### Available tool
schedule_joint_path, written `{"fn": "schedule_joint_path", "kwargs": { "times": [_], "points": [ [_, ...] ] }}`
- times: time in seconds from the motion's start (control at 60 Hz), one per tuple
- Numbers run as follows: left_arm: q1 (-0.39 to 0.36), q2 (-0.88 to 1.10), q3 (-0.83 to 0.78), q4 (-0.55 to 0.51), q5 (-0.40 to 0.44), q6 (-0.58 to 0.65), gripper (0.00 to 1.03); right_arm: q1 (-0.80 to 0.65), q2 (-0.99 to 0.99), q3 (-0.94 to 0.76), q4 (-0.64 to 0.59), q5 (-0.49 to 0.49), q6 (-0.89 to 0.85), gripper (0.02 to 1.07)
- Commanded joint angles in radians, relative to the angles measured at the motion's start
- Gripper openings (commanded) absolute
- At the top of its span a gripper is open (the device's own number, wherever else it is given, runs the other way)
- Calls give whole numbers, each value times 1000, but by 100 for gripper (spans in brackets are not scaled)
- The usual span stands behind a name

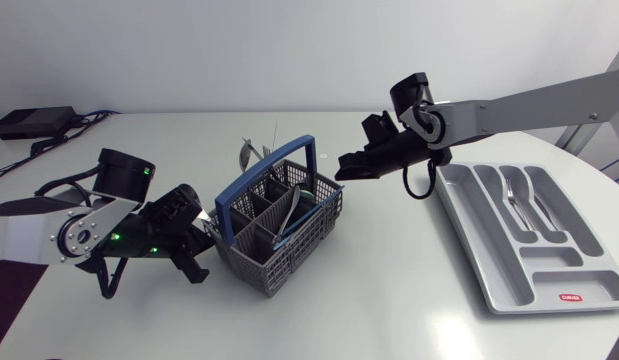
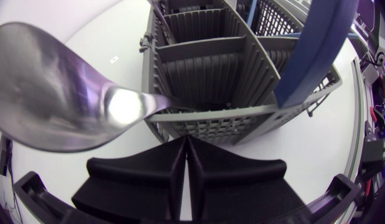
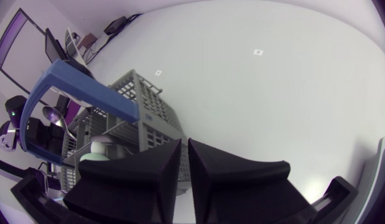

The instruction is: Sort the cutlery from the basket into the organizer compartments.

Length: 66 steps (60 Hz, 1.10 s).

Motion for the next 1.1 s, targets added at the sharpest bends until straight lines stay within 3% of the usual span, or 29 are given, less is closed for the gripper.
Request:
{"fn": "schedule_joint_path", "kwargs": {
  "times": [0.0,0.233,0.683,0.817,0.933,0.95,1.033,1.083],
  "points": [
    [7,48,48,44,9,-4,4,10,29,23,-33,-42,24,16],
    [-3,191,179,99,11,-30,4,-1,-60,-79,-73,-94,-7,16],
    [0,462,471,100,9,-42,4,16,-248,-285,-81,-80,-24,15],
    [17,485,486,102,9,-39,4,24,-268,-302,-81,-54,-24,15],
    [49,470,475,97,15,-41,7,19,-304,-319,-78,61,-41,17],
    [64,453,465,94,21,-41,8,17,-314,-322,-78,70,-42,18],
    [102,396,428,90,67,-39,13,7,-367,-352,-75,130,-59,44],
    [136,332,405,36,90,-36,20,-3,-403,-372,-75,149,-74,55]
  ]
}}
